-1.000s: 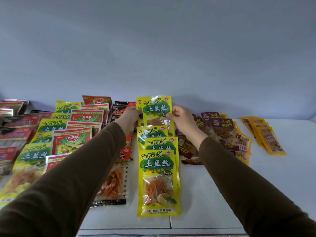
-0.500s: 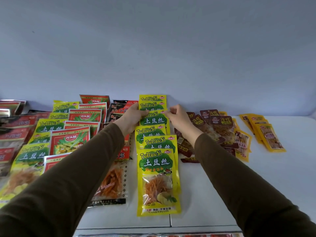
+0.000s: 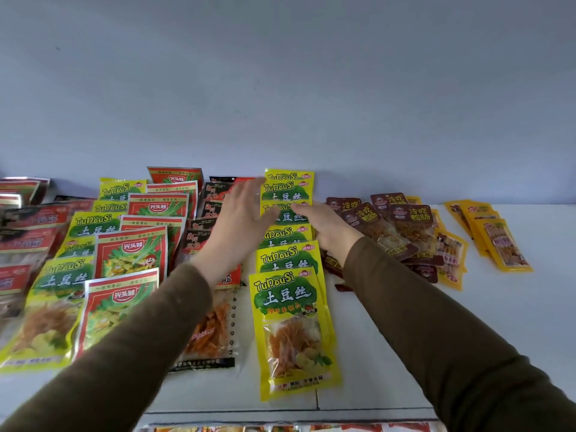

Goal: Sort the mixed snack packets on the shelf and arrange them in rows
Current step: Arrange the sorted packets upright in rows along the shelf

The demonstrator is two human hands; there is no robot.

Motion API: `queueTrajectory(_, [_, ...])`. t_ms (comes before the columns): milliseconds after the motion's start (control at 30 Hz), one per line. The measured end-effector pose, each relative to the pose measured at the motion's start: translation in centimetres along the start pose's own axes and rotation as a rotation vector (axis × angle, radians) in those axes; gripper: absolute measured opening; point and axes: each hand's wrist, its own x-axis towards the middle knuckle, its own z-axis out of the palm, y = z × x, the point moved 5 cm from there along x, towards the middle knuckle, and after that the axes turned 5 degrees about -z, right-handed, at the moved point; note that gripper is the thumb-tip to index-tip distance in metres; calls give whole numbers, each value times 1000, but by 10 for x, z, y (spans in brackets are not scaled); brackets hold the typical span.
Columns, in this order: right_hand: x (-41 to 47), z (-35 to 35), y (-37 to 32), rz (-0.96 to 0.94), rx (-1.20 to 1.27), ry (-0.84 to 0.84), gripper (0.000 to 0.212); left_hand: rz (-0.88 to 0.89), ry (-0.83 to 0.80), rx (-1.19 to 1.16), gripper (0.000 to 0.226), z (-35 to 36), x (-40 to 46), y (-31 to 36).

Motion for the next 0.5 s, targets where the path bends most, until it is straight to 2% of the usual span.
queueTrajectory(33, [-1,-1,0,11,-27,6,12,62,-36,109,67,4,-28,9])
queueTrajectory(133, [1,-4,4,73,-55,13,41,132,-183,407,75,40,-108,31])
queueTrajectory(167, [-1,-3,4,80,-21,-10,39,139,-241,464,77,56,-126,35])
queueTrajectory(267, [-4,-4,3,73,39,-45,10,148,-337,569,78,90,-147,35])
queueTrajectory(300, [-6,-4,2,59,48,-32,9,141,-357,587,76,95,-146,31])
queueTrajectory(500, [-8,7,4,-24,65,45,34,163,-354,605,67,95,-133,5])
